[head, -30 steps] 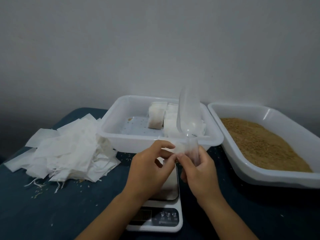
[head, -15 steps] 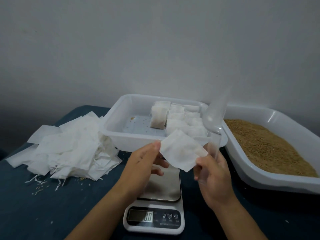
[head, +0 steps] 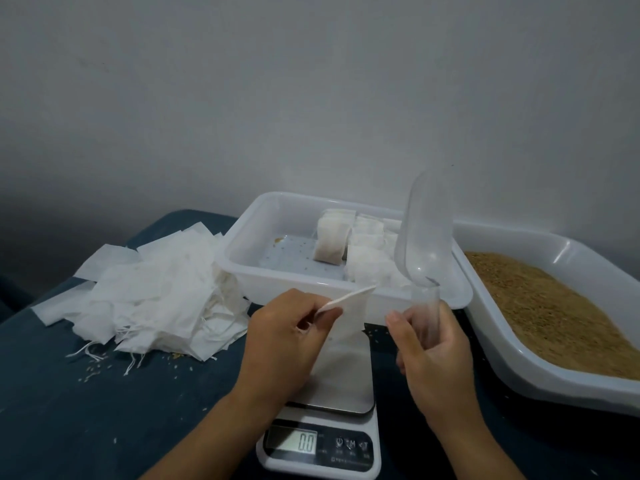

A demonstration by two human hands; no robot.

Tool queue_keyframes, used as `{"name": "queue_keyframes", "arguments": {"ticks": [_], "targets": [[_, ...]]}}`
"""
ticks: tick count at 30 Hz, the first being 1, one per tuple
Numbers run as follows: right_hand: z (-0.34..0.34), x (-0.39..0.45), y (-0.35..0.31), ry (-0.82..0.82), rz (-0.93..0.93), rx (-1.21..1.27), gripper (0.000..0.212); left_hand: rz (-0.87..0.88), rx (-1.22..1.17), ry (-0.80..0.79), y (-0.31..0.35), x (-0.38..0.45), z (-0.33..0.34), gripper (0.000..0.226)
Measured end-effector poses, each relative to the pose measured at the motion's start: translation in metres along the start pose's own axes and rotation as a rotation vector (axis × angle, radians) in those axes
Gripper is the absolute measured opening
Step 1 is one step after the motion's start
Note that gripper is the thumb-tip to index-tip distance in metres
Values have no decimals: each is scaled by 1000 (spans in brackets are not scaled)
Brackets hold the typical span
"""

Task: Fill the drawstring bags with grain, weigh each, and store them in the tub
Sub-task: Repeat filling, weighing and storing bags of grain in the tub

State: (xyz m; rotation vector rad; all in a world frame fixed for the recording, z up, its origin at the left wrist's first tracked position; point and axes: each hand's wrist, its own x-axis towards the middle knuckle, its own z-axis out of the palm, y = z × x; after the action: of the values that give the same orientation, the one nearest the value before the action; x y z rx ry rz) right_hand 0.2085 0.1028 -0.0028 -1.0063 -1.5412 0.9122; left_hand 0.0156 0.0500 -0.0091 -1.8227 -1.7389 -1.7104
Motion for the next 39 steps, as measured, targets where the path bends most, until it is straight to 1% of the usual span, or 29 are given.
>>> {"name": "queue_keyframes", "arguments": {"ticks": [3,8,9,12,14,16,17,20,22,24,27,28,33,37,39], "targets": [[7,-5,-5,-44,10,61,30,70,47,-22,-2,-2,2,5],[16,-6,-6,-55,48,103,42,125,104,-68,-2,-4,6,17],[17,-6,-5,-56,56,123,40,134,106,-69,-2,-4,6,19],[16,-5,-1,-57,65,165,21,175,109,-93,0,-6,9,22],[15,-3,2,-47,83,173,16,200,101,-138,1,-7,10,19],[14,-2,3,-46,91,194,15,170,50,-194,2,-9,11,16],[13,-1,2,-48,86,203,15,135,8,-225,3,-10,11,21],[6,1,-1,-78,55,169,26,29,-136,-303,7,-13,9,47],[2,2,-2,-109,31,131,29,-25,-217,-314,11,-14,7,51],[0,3,-4,-147,8,118,27,-64,-254,-284,14,-13,7,43],[0,1,-3,-184,-10,134,25,-39,-209,-233,17,-11,8,21],[1,0,-3,-187,-13,128,25,-32,-208,-230,18,-11,9,17],[4,-2,-4,-177,-14,96,29,-23,-238,-233,16,-11,8,15],[5,-5,-3,-140,-36,36,48,-26,-204,-209,16,-12,10,13],[5,-6,-4,-131,-42,20,52,-36,-188,-201,17,-12,11,13]]}}
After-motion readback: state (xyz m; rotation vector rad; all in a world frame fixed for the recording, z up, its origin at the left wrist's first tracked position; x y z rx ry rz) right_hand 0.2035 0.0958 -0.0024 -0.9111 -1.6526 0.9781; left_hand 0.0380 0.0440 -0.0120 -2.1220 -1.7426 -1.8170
